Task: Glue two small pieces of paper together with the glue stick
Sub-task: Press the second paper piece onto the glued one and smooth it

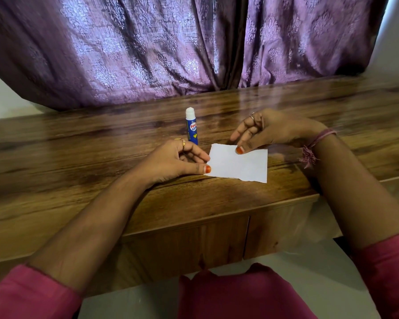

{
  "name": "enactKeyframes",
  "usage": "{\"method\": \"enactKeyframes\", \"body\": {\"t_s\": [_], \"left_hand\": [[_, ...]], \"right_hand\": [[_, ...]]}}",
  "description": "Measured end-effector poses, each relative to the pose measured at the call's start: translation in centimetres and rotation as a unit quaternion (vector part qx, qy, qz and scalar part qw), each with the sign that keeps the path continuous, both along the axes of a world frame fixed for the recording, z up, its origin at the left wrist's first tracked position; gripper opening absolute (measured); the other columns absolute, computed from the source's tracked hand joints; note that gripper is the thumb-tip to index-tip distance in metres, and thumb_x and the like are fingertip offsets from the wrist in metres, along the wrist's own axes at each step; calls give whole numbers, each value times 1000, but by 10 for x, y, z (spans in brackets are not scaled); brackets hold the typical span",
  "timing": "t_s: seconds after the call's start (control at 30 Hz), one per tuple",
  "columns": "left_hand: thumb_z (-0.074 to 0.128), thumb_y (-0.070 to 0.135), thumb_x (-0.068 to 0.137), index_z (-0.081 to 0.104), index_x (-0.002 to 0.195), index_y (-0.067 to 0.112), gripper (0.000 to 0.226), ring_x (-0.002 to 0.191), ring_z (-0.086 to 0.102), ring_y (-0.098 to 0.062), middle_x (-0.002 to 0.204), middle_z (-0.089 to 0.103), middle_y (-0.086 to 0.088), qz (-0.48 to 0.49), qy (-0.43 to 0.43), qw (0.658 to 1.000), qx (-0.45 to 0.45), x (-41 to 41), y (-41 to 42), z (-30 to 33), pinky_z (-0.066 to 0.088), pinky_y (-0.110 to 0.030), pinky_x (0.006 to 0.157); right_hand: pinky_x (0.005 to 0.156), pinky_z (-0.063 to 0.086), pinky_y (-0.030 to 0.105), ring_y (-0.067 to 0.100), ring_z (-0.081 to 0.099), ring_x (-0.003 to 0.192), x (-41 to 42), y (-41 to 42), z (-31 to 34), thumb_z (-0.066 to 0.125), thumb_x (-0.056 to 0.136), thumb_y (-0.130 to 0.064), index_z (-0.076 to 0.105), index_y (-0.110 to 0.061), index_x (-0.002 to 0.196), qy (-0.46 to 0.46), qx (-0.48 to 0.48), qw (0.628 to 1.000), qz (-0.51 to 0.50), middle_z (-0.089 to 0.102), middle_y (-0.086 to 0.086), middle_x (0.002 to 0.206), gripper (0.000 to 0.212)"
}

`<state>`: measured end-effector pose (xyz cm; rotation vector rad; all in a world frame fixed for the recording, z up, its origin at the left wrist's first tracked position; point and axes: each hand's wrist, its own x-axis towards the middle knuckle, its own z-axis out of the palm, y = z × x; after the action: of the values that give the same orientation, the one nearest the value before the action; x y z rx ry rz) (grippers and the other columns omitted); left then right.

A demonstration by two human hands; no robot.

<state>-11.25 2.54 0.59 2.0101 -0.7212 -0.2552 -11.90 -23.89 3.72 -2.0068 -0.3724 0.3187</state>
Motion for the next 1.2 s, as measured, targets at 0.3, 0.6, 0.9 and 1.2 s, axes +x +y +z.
{"method": "enactKeyframes", "body": {"t_s": [0.3, 0.6, 0.9, 1.2], "left_hand": [[82, 15, 66, 71, 84, 20, 21, 55, 54, 8, 64, 67, 17, -5, 10, 1000, -8, -1, -1, 0, 40, -5, 53], [81, 13, 68, 71, 86, 18, 21, 55, 53, 8, 65, 65, 15, -1, 7, 1000, -3, -3, -2, 3, 41, -5, 54], [81, 13, 68, 71, 86, 18, 21, 55, 53, 9, 65, 66, 15, 2, 12, 1000, 0, -4, -2, 4, 40, -5, 52], [79, 5, 70, 70, 86, 12, 19, 54, 53, 8, 63, 64, 13, 3, 17, 1000, -8, -7, -3, 3, 40, -4, 52]], "right_hand": [[61, 55, 17, 13, 74, 75, 1, 2, 0, 79, 64, -11, 69, -7, 100, -2, -11, 1000, -7, 76, 9, 81, 38], [63, 55, 17, 13, 74, 77, -1, 1, 0, 79, 65, -10, 70, -8, 99, 0, -8, 1000, -10, 77, 8, 82, 35], [61, 54, 16, 10, 73, 73, -3, 4, 2, 75, 73, -1, 69, -6, 98, -2, -19, 1000, -12, 77, 4, 76, 27], [60, 54, 15, 8, 72, 70, -1, 3, -1, 77, 72, 0, 70, -8, 96, -1, -11, 1000, -20, 76, 3, 74, 27]]}}
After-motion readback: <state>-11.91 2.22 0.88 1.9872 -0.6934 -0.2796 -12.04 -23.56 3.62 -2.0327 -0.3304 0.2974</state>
